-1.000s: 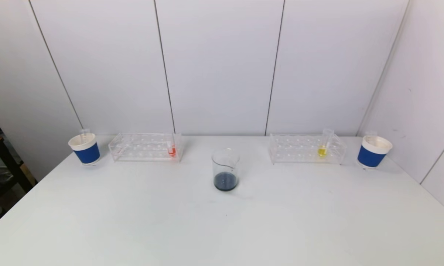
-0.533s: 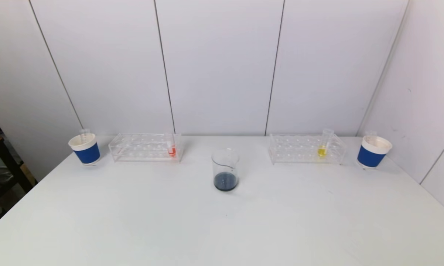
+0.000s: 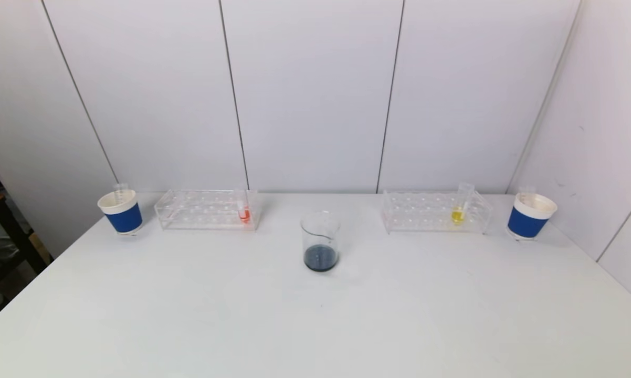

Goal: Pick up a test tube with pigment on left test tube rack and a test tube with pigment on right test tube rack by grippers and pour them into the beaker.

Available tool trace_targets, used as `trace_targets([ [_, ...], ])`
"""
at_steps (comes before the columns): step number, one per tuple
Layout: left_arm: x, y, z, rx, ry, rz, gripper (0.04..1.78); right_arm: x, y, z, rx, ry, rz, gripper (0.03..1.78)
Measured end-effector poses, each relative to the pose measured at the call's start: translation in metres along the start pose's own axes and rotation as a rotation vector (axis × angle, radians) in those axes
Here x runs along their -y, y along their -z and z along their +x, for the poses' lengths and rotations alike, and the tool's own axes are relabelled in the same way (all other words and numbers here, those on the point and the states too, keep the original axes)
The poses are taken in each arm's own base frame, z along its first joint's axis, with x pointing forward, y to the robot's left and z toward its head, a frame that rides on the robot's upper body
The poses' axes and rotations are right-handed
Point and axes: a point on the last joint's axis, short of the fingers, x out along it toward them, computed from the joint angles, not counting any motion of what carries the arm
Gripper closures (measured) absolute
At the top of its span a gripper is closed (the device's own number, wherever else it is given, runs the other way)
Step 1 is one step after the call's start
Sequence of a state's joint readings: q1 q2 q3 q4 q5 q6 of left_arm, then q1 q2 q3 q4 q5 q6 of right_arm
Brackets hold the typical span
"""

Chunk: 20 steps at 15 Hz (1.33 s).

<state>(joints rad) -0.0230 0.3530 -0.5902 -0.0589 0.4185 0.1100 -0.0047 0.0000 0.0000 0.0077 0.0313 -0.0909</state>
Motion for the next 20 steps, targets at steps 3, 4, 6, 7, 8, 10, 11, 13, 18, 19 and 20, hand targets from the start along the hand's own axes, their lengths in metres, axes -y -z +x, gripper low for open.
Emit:
trace_targets([
  [3, -0.002, 0.008, -0.012, 0.003, 0.007, 0.009, 0.06, 0.0, 0.0, 0.0, 0.0, 0.0, 0.0, 0.04],
  [4, -0.003, 0.011, -0.017, 0.002, 0.02, 0.011, 0.06, 0.0, 0.0, 0.0, 0.0, 0.0, 0.0, 0.04],
  [6, -0.005, 0.017, -0.025, -0.003, 0.037, 0.01, 0.06, 0.0, 0.0, 0.0, 0.0, 0.0, 0.0, 0.04],
  [7, -0.007, 0.02, -0.029, -0.001, 0.042, 0.009, 0.06, 0.0, 0.0, 0.0, 0.0, 0.0, 0.0, 0.04],
  [8, -0.007, 0.024, -0.032, 0.002, 0.047, 0.007, 0.06, 0.0, 0.0, 0.0, 0.0, 0.0, 0.0, 0.04],
  [10, -0.008, 0.032, -0.037, 0.007, 0.063, 0.005, 0.06, 0.0, 0.0, 0.0, 0.0, 0.0, 0.0, 0.04],
  [11, -0.008, 0.038, -0.039, 0.005, 0.078, 0.006, 0.06, 0.0, 0.0, 0.0, 0.0, 0.0, 0.0, 0.04],
  [13, -0.008, 0.051, -0.042, -0.003, 0.112, 0.009, 0.06, 0.0, 0.0, 0.0, 0.0, 0.0, 0.0, 0.04],
  [18, -0.005, 0.087, -0.047, -0.035, 0.2, 0.014, 0.06, 0.0, 0.0, 0.0, 0.0, 0.0, 0.0, 0.04],
  [19, -0.004, 0.093, -0.047, -0.049, 0.205, 0.014, 0.06, 0.0, 0.0, 0.0, 0.0, 0.0, 0.0, 0.04],
  [20, -0.003, 0.1, -0.046, -0.068, 0.217, 0.018, 0.06, 0.0, 0.0, 0.0, 0.0, 0.0, 0.0, 0.04],
])
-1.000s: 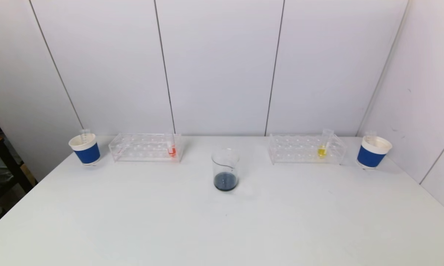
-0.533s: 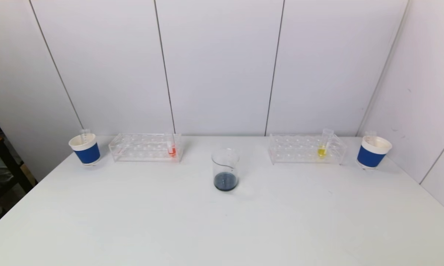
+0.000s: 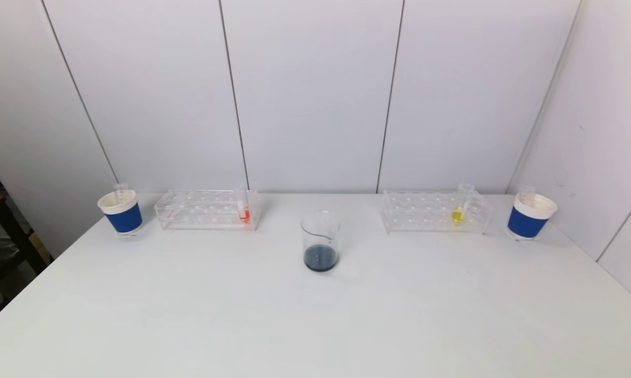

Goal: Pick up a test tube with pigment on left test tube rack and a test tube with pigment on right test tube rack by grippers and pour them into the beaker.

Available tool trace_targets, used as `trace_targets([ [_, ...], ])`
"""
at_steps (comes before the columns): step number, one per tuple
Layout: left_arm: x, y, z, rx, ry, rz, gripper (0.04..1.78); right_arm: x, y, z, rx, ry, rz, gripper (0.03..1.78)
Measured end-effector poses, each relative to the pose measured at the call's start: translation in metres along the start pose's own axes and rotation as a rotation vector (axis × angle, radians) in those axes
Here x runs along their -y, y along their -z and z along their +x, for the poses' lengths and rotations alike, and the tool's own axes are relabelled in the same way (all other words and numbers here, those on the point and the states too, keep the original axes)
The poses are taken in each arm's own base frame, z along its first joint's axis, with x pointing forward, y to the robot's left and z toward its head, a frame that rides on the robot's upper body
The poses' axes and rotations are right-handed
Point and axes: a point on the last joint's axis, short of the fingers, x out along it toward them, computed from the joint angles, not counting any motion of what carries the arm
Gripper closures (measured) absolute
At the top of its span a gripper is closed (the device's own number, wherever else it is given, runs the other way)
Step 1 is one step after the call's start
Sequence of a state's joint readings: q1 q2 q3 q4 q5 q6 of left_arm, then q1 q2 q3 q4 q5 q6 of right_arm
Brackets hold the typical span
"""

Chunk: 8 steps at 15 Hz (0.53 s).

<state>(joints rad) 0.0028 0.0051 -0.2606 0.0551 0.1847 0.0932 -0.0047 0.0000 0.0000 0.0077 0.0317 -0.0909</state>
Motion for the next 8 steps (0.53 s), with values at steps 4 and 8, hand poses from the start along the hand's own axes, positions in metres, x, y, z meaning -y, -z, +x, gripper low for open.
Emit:
trace_targets([
  [4, 0.006, 0.035, 0.009, -0.1, 0.074, 0.016, 0.06, 0.0, 0.0, 0.0, 0.0, 0.0, 0.0, 0.04],
  [8, 0.011, 0.055, 0.013, -0.131, 0.149, -0.013, 0.06, 0.0, 0.0, 0.0, 0.0, 0.0, 0.0, 0.04],
])
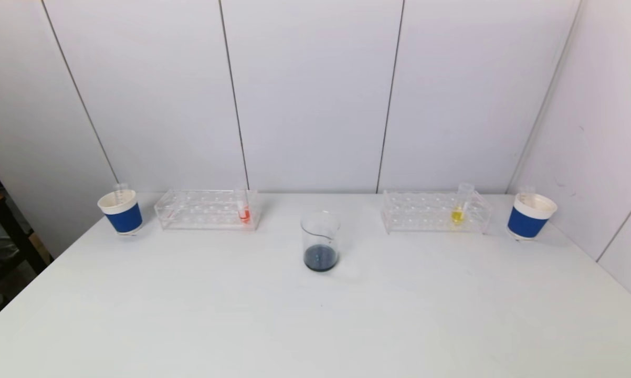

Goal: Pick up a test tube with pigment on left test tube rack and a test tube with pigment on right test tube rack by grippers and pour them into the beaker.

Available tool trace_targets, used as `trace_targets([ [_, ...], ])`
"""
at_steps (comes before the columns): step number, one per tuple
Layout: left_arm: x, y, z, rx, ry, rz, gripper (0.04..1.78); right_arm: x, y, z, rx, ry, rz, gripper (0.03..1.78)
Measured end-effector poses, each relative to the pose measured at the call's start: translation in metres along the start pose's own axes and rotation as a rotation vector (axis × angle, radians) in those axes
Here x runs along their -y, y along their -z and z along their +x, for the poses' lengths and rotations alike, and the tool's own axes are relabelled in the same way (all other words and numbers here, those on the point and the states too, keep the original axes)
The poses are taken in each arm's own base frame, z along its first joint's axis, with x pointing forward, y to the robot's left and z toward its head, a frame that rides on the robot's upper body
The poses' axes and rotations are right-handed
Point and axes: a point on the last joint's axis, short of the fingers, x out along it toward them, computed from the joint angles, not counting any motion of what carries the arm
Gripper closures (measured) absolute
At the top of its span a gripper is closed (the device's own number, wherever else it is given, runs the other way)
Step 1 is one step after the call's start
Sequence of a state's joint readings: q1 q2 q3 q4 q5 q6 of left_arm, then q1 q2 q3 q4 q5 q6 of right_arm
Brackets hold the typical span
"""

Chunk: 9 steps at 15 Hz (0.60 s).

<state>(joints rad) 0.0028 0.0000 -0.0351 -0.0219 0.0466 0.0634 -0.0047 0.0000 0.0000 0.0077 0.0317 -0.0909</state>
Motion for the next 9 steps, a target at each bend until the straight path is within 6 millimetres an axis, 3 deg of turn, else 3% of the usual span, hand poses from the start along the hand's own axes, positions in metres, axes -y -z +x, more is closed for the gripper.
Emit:
trace_targets([
  [9, 0.0016, 0.0114, 0.0023, -0.05, 0.037, -0.059, 0.06, 0.0, 0.0, 0.0, 0.0, 0.0, 0.0, 0.04],
])
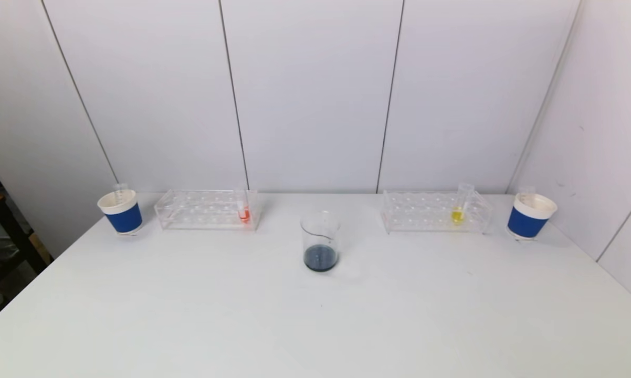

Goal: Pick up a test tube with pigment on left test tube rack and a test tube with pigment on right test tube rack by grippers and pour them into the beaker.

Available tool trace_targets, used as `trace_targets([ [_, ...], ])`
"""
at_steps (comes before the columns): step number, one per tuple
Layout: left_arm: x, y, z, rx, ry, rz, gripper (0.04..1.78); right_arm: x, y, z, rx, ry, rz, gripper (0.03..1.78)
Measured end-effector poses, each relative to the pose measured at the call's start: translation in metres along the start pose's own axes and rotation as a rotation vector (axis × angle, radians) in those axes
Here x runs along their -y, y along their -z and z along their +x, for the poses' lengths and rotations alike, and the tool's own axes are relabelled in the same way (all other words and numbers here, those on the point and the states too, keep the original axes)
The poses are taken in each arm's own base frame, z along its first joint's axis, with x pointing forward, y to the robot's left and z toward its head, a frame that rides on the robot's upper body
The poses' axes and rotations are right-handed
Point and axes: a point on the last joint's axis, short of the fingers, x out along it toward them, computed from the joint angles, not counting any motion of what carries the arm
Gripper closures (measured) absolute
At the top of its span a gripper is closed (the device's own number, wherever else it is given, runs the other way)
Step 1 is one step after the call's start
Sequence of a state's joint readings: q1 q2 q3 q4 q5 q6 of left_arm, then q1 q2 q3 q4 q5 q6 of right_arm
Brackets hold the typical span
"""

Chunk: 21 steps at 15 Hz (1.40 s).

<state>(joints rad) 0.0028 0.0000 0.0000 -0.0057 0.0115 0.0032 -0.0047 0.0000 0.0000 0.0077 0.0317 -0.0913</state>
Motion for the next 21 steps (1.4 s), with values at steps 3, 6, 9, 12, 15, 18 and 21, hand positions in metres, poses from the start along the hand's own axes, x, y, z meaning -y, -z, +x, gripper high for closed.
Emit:
trace_targets([
  [3, 0.0, 0.0, 0.0, 0.0, 0.0, 0.0, 0.06, 0.0, 0.0, 0.0, 0.0, 0.0, 0.0, 0.04],
  [6, 0.0, 0.0, 0.0, 0.0, 0.0, 0.0, 0.06, 0.0, 0.0, 0.0, 0.0, 0.0, 0.0, 0.04],
  [9, 0.0, 0.0, 0.0, 0.0, 0.0, 0.0, 0.06, 0.0, 0.0, 0.0, 0.0, 0.0, 0.0, 0.04],
  [12, 0.0, 0.0, 0.0, 0.0, 0.0, 0.0, 0.06, 0.0, 0.0, 0.0, 0.0, 0.001, 0.026, 0.04],
  [15, 0.0, 0.0, 0.0, 0.0, 0.0, 0.0, 0.06, 0.0001, -0.0001, 0.0, 0.0, 0.005, 0.044, 0.04],
  [18, 0.0, 0.0, 0.0, 0.0, 0.0, 0.0, 0.06, 0.0, -0.0001, 0.0, 0.001, 0.002, 0.041, 0.04],
  [21, 0.0, 0.0, 0.0, 0.0, 0.0, 0.0, 0.06, 0.0001, -0.0001, 0.0, 0.0, 0.003, 0.048, 0.04],
])
